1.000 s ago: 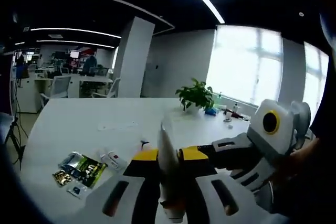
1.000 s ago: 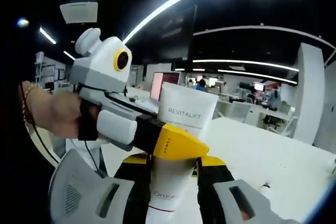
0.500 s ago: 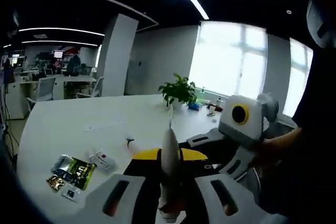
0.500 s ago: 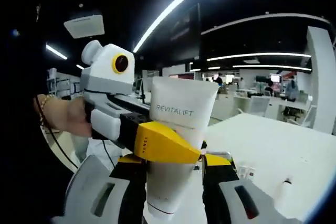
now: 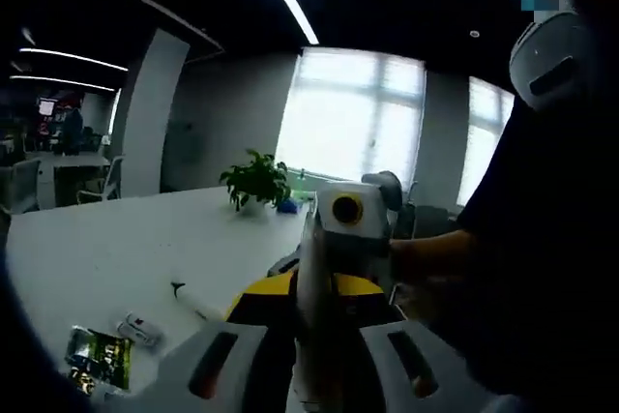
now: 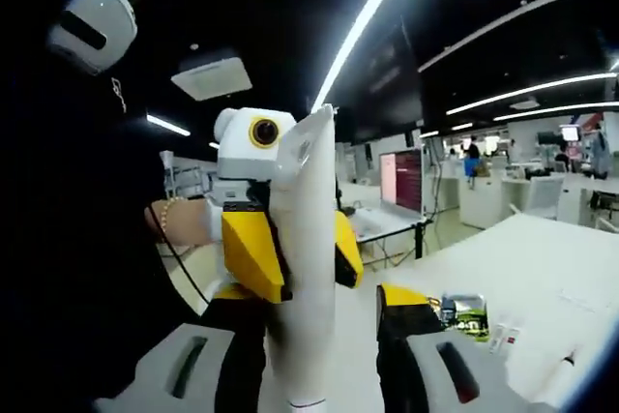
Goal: Arrange the skincare products in the storage area until every visible bottle or jar stands upright without overlapping.
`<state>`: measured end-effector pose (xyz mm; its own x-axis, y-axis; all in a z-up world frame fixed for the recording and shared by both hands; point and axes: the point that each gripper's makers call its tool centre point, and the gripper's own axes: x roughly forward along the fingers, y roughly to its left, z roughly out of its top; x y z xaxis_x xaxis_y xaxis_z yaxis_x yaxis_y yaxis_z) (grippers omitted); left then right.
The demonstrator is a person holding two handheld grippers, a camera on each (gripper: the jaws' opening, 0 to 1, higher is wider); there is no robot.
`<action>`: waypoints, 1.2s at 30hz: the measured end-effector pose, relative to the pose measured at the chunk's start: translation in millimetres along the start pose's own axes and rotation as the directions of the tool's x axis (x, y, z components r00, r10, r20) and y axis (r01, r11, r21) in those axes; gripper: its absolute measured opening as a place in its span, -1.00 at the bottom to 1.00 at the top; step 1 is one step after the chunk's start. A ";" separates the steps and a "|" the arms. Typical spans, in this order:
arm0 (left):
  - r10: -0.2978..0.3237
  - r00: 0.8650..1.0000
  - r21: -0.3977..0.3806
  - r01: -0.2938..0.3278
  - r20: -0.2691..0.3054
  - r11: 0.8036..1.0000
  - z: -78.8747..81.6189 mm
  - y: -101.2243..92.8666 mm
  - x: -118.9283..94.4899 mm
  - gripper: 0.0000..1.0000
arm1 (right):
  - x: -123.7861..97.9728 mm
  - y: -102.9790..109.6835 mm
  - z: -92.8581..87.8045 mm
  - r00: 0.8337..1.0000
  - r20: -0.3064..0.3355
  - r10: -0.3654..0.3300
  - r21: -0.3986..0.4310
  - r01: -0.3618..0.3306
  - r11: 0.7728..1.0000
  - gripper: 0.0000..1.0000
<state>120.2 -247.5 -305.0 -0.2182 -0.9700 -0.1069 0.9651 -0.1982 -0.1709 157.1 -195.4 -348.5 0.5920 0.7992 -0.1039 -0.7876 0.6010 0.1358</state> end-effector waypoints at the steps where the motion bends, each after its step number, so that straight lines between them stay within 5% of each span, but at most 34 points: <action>1: -0.002 1.000 0.003 0.002 -0.001 1.000 0.5 -0.7 0.4 -0.87 | -0.7 0.9 0.2 1.000 -0.001 0.008 0.001 -0.008 1.000 -0.34; 7: 0.000 1.000 -0.001 0.000 0.003 1.000 -0.2 2.0 1.3 -0.86 | -0.4 7.6 -2.1 0.999 0.006 0.041 0.030 -0.042 0.999 -0.64; 19: 0.011 1.000 -0.009 -0.012 -0.025 1.000 -9.4 6.1 -0.3 -0.81 | 5.0 11.8 -7.1 1.000 0.008 0.026 -0.068 -0.025 0.997 -0.73; 36: 0.087 0.994 -0.124 -0.079 0.065 0.989 -19.6 31.2 0.8 -0.61 | 7.2 -10.5 -17.9 0.999 0.043 -0.011 0.005 0.011 1.000 -0.86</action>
<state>147.3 -251.7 -329.7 -0.1233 -0.9907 -0.0577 0.9540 -0.1024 -0.2817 166.6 -195.9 -368.3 0.6077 0.7917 -0.0625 -0.7802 0.6099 0.1391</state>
